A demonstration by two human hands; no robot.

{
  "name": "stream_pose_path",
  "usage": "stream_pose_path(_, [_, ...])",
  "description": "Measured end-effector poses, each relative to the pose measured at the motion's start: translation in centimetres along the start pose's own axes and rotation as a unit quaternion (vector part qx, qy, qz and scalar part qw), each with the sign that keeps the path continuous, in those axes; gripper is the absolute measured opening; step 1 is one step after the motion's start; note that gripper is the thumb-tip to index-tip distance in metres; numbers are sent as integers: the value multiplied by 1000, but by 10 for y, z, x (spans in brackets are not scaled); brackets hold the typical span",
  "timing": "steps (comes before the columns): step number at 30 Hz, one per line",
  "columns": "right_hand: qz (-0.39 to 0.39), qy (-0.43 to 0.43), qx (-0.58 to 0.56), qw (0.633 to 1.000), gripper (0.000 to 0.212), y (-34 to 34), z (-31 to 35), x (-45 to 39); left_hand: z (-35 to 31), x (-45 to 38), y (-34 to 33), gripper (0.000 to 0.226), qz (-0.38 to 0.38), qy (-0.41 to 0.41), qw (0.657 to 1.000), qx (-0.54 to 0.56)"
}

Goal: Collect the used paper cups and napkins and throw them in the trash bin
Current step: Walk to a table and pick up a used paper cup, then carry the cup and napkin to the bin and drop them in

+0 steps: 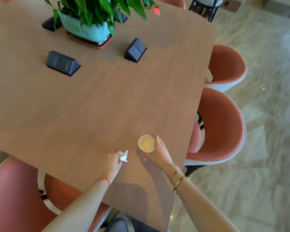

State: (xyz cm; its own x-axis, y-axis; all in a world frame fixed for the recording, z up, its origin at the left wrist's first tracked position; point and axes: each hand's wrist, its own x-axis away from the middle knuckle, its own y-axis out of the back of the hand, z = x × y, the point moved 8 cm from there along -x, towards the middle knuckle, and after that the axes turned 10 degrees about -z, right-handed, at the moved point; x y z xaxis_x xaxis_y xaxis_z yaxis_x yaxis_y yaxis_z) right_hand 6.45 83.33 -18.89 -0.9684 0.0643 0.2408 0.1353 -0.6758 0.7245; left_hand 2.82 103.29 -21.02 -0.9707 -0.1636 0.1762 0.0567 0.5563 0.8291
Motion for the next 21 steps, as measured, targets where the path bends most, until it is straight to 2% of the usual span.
stream_pose_path(6, [-21, 50, -22, 998, 71, 20, 18, 32, -16, 34, 48, 26, -99, 22, 989, 106])
stream_pose_path(16, [28, 175, -33, 984, 68, 2, 71, 110, 45, 141, 105, 26, -210, 54, 974, 65])
stream_pose_path(21, [75, 239, -25, 968, 66, -27, 104, 151, 86, 207, 133, 29, -274, 83, 954, 90])
